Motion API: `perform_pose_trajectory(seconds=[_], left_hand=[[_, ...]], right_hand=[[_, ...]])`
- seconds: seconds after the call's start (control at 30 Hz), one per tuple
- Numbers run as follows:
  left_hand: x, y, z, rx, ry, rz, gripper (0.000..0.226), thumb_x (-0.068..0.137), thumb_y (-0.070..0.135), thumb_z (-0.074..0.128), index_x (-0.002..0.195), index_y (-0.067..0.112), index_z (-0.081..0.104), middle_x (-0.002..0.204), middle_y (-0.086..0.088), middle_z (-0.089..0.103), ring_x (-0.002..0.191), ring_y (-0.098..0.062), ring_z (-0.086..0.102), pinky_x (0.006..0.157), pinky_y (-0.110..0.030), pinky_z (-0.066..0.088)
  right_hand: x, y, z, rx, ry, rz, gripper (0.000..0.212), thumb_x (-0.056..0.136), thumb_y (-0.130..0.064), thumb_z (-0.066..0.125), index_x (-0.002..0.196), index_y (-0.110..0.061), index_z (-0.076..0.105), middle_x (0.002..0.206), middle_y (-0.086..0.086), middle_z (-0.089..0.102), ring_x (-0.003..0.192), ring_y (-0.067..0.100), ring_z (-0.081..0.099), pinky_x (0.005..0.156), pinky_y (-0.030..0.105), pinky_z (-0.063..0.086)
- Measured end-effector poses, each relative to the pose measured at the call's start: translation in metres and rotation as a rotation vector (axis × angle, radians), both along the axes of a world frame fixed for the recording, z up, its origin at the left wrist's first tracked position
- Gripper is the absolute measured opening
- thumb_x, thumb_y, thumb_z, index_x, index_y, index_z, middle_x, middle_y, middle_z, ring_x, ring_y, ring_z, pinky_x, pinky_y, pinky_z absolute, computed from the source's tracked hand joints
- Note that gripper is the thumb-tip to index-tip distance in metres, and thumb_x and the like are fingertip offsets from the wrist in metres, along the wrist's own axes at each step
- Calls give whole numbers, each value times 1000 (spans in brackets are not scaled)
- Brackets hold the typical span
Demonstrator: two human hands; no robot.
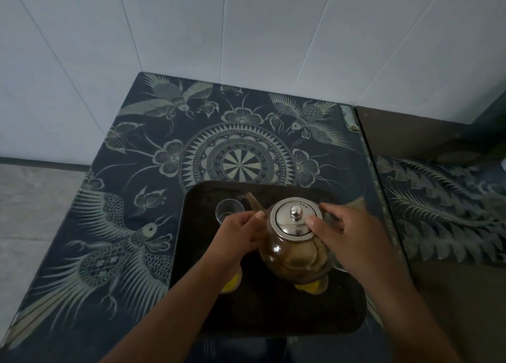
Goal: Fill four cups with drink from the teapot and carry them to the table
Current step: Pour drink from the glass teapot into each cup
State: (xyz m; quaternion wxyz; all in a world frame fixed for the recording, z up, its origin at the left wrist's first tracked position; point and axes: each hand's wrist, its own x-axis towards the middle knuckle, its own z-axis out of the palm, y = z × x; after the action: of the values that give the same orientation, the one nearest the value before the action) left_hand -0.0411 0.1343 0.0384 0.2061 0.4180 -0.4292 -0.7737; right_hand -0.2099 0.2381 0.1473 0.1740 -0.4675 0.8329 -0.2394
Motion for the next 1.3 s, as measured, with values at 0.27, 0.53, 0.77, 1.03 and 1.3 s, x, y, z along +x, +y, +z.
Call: perform_pose_trajectory(seconds=[0.27,0.53,0.77,1.03,1.3], left_hand=[[6,-7,-17,132,27,-76,33,108,24,52,112,-1,73,114,-31,73,110,-45,70,103,-54,56],[8,-5,-30,291,124,-40,33,108,18,50,106,-6,72,107,-27,76,94,-34,77,89,-44,62],[7,-5,-37,367,133,-18,34,107,18,51,94,6,79,100,-19,80,90,-28,78,84,-39,64],[3,-4,-44,420,163,-39,33,106,24,51,106,5,78,108,-17,80,97,-28,77,85,-37,60],[5,-5,-47,475,186,-14,32,106,22,51,111,4,76,108,-18,80,94,-27,78,79,-33,62]], right_hand=[[21,-8,-4,99,27,-84,60,82,-58,64,127,-19,68,110,-6,75,101,7,68,90,35,55],[24,-24,-1,209,59,-85,54,83,-52,69,125,-19,69,107,-4,75,99,10,68,90,39,55],[25,-39,1,300,73,-48,58,83,-60,63,127,-23,68,110,-7,74,100,7,68,90,39,55],[24,-51,3,346,171,-46,48,80,-65,60,99,-24,75,74,-10,70,70,0,64,65,29,54],[28,-62,5,412,200,-12,43,80,-64,61,85,-23,72,74,-1,72,70,7,67,68,32,54]])
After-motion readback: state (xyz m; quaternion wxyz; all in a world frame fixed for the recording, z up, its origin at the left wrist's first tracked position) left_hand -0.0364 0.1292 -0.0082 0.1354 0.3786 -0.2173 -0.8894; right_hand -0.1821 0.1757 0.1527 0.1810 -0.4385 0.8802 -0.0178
